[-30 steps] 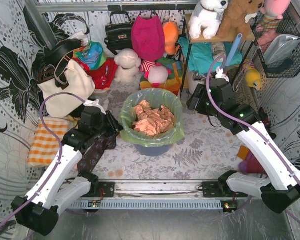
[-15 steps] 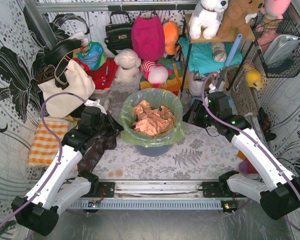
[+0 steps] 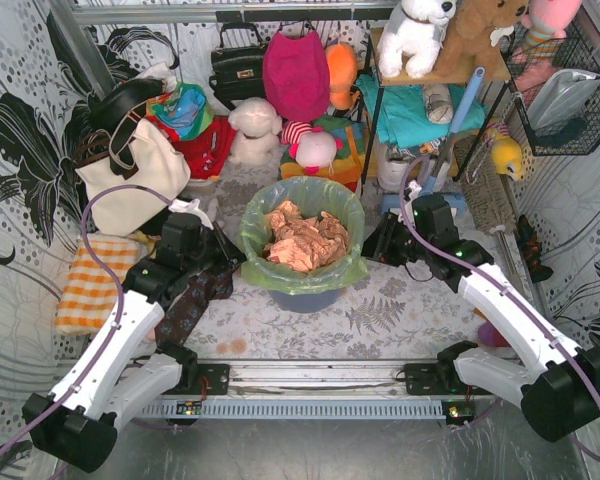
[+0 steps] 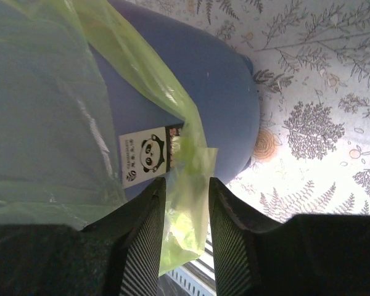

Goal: Tie the trash bag

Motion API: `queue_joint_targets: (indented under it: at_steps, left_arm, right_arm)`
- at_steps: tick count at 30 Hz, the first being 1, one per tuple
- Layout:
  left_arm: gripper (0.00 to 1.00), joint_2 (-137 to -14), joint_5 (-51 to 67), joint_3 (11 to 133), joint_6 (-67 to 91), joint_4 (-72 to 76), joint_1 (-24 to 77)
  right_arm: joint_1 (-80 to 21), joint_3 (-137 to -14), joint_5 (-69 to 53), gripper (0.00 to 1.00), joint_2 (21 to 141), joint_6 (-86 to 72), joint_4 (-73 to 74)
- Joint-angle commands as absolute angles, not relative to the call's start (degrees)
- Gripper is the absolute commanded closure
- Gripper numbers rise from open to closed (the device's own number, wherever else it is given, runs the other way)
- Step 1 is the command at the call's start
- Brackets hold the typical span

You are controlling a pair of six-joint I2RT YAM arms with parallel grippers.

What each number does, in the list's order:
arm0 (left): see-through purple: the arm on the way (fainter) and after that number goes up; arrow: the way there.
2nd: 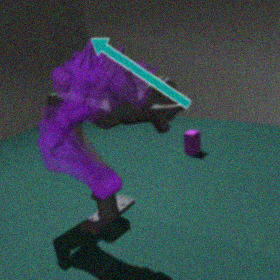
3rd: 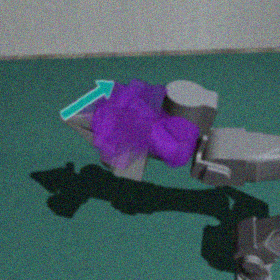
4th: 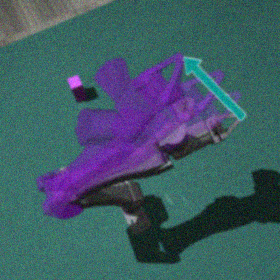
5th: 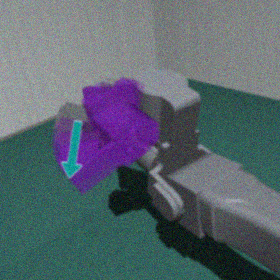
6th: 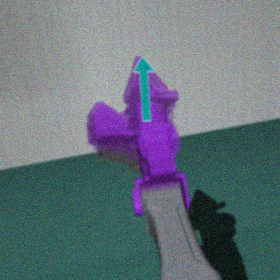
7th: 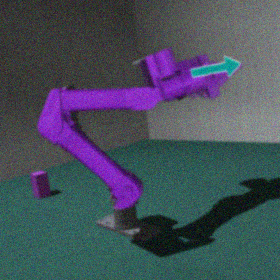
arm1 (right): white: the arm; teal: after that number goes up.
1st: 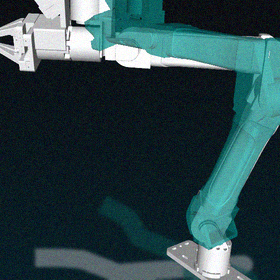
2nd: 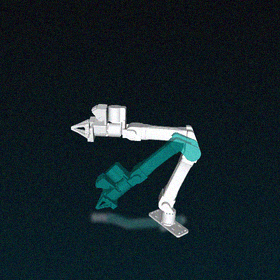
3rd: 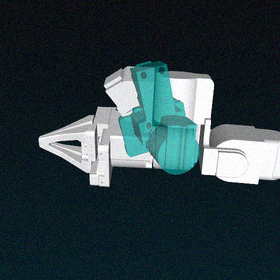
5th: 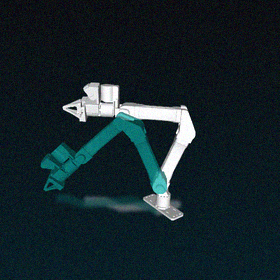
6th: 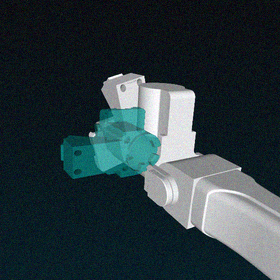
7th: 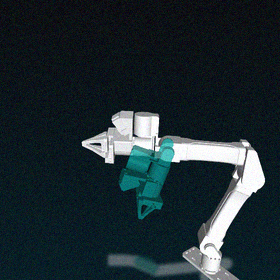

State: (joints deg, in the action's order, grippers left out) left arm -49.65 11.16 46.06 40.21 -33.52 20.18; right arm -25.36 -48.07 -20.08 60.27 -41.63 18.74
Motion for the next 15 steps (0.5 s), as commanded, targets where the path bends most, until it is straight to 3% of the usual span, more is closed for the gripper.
queue_joint_targets:
  at_steps: [1, 5, 12, 15]
  left_arm:
    - [0.91, -48.6, 10.8, 48.8, 40.2, -32.9, 20.0]
    - [0.92, -48.3, 10.8, 49.4, 40.3, -33.3, 19.9]
    - [0.93, -48.0, 11.0, 49.9, 40.1, -34.1, 19.9]
    - [0.94, -47.0, 10.9, 50.2, 40.1, -34.7, 19.9]
  right_arm:
    - [-25.2, -46.7, -22.3, 0.67, 60.2, -43.2, 15.1]
    - [-25.2, -46.7, -22.1, 0.75, 60.4, -43.0, 15.4]
    - [-25.2, -47.1, -21.2, 1.0, 60.1, -42.9, 16.3]
    - [-25.2, -48.4, -20.4, 1.0, 59.2, -42.4, 17.8]
